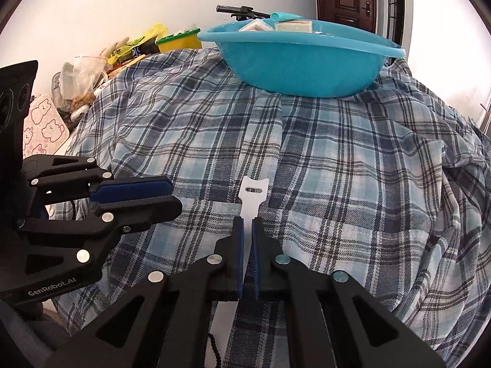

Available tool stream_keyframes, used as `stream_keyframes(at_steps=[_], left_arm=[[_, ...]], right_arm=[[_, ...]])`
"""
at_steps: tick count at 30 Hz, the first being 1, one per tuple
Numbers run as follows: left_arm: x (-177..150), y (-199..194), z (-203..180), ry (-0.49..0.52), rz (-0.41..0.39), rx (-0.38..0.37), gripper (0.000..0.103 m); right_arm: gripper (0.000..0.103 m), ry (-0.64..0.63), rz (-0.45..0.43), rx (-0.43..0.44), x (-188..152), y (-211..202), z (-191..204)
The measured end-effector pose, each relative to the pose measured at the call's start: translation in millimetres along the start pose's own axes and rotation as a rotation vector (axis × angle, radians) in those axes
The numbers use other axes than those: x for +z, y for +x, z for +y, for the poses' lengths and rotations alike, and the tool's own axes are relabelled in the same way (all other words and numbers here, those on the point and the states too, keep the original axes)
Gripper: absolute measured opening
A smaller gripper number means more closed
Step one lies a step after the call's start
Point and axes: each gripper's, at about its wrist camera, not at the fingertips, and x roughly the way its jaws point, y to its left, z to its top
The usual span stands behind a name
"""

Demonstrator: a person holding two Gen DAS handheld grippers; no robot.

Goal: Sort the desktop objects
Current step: 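Close the right tool on the white cable tie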

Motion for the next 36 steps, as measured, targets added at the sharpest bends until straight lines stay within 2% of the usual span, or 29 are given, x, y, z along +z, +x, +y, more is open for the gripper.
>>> stream_keyframes(at_steps=[4,8,13,15,19,25,30,36], left_arm=[[-1.9,13.5,4.5,-0.027,0.062,-0.02,0.015],[-2.5,13.7,9.3,-0.051,0.059,-0.023,0.01],[-3.0,12.6,5.5,-0.026,0.056,-0.017,0.003],[-3.3,8.0,5.1,-0.023,0.03,-0.04,0.003],[-1.7,3.1,5.4,-0.021,0.012,-0.021,0.003],[-1.5,13.1,4.5,-0.01,0.066,-0.011,0.003],[-1.5,15.2,9.7,-0.032,0.067,-0.046,0.003],[-1.9,15.7,5.8,-0.013,0.067,-0.023,0.003]], right_arm=[[0.004,0.014,0.0,0.016,-0.3,0.3,-1.2],[0.005,-0.001,0.002,0.006,0.5,0.8,0.1],[0.011,-0.018,0.016,-0.005,3.5,1.3,-1.0],[0.012,-0.023,0.018,-0.009,4.1,1.3,-0.9],[0.012,-0.015,0.012,-0.01,5.1,-0.8,-0.7],[0.012,-0.035,0.031,-0.017,7.0,2.4,3.3],[0.016,-0.032,0.035,-0.021,5.9,4.1,4.4],[0.016,-0.05,0.023,-0.043,4.2,3.7,6.7]])
